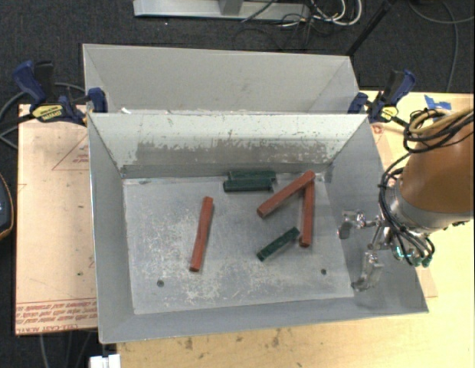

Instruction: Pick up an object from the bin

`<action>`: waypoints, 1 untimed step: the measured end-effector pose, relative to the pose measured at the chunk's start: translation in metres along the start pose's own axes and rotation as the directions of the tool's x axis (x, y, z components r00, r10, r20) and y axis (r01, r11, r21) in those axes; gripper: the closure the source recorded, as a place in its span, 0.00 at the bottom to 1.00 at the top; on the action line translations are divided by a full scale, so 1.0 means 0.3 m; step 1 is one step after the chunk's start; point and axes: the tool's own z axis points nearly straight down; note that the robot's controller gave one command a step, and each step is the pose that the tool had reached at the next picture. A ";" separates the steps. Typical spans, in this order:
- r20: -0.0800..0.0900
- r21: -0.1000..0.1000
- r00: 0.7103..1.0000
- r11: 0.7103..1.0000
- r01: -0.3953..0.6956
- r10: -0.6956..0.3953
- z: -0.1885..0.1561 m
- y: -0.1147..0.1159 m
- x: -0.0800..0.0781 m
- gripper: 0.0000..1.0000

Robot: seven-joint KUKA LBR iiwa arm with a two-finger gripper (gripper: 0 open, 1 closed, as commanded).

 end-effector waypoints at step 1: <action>0.007 -0.003 0.995 0.995 0.100 -0.100 0.264 0.273 -0.198 0.00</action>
Offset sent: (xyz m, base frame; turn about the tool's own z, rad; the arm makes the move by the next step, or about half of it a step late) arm 0.0579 0.0751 -0.0749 -0.0903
